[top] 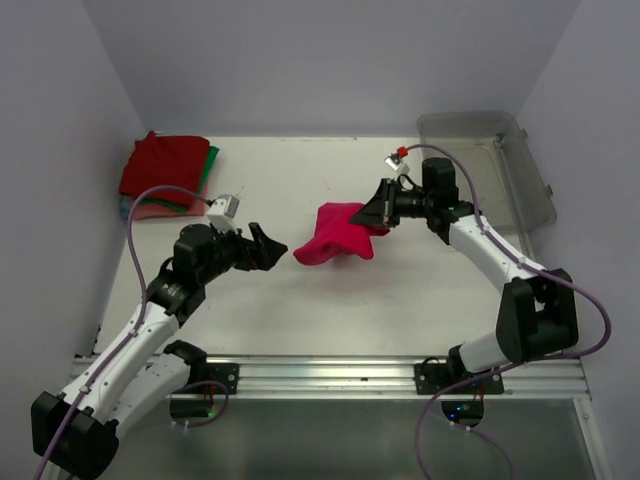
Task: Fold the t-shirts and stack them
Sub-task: Move the tshirt to the center of the board
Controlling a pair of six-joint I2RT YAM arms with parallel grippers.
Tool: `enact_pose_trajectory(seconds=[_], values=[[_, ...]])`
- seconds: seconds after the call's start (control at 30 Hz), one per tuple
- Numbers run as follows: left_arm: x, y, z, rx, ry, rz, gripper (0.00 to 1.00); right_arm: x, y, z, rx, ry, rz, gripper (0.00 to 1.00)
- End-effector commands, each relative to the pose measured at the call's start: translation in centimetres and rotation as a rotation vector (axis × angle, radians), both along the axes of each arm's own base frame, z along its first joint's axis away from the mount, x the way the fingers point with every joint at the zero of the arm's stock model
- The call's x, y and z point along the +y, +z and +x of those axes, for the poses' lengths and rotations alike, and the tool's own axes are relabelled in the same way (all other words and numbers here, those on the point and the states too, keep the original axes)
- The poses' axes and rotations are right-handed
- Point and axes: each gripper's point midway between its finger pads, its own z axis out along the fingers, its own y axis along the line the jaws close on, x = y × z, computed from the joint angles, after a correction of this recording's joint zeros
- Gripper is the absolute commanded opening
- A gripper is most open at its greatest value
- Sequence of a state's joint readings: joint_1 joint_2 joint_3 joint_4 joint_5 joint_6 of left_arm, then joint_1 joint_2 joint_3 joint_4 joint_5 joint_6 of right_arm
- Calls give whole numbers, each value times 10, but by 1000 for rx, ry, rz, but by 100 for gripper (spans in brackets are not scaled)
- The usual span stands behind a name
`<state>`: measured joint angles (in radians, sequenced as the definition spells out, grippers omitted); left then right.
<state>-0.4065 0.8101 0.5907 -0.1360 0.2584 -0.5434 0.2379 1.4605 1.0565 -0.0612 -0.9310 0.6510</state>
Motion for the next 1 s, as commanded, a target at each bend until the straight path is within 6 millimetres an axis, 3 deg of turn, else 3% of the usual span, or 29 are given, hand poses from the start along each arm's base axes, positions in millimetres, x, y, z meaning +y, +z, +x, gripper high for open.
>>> enact_pose_trajectory(seconds=[0.0,0.1,0.2,0.27,0.3,0.33,0.4,0.47,0.57,0.7,0.73,0.8,0.83,0.93,0.97], values=[[9,6,1,-13,68,-10,100,15,-7,-30,33,119,11,0],[12,13,2,-32,86,-21,100,30,-13,-51,72,207,22,0],[12,17,2,-40,87,-24,100,51,-5,-80,80,318,62,0],[13,17,3,-40,94,-20,100,57,20,-103,112,389,151,0],[13,17,3,-42,97,-18,100,64,36,-109,-2,433,224,0],[13,18,4,-43,99,-20,100,65,55,-117,97,426,290,0],[14,18,4,-40,102,-15,100,62,81,-113,37,369,396,0],[15,18,5,-42,108,-18,100,66,84,-99,114,298,420,0],[13,22,6,-50,104,-25,100,75,57,-58,224,133,374,0],[11,21,6,-32,97,-25,100,81,-1,4,381,-80,221,0],[11,20,6,-24,95,-26,100,83,-33,23,438,-141,174,0],[9,20,4,-14,91,-33,100,80,-58,42,531,-207,118,0],[9,20,4,-13,88,-34,100,81,-86,51,579,-233,90,0],[3,13,-1,-11,42,-40,100,79,-108,73,591,-310,50,0],[2,-1,-3,32,29,-15,100,80,-117,82,594,-325,38,0]])
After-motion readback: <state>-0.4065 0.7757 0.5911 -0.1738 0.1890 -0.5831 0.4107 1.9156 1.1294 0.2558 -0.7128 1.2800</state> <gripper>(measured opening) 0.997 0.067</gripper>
